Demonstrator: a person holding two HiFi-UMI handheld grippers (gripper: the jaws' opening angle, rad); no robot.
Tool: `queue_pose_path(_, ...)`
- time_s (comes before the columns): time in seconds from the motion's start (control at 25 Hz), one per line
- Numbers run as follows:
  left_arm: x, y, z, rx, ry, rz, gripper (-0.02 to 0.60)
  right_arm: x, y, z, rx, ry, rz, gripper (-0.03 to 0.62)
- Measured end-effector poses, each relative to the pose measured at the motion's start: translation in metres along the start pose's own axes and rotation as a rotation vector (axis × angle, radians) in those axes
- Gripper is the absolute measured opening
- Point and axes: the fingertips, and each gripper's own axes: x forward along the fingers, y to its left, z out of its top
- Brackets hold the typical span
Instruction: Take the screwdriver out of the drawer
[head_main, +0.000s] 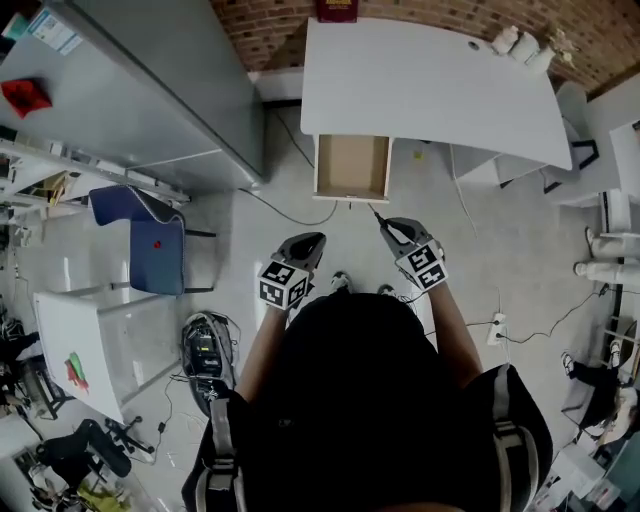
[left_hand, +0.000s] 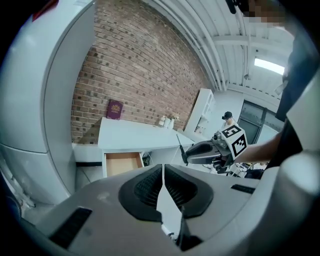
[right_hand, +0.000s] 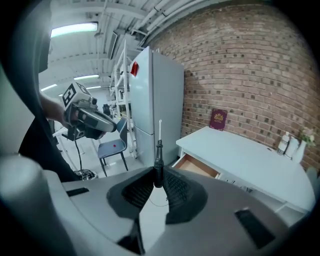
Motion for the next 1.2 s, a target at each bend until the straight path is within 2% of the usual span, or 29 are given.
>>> queue_pose_path(0.32, 0.009, -0.02, 0.004, 0.026, 0.013, -0.018, 0.023, -0.032, 0.005, 0.003, -0.002, -0.052, -0.02, 0.112)
queue_pose_path(0.88, 0.022, -0.129, -0.021, 0.039, 0.036, -0.028, 0.023, -0.124, 0.013, -0.054, 0.008, -0.069, -0.007, 0.112)
queue_pose_path(1.2, 0.024, -0.175, -0.046, 0.03, 0.045, -0.011, 0.023, -0.158, 0.023, -0.084, 0.009, -0.079, 0.021, 0.112)
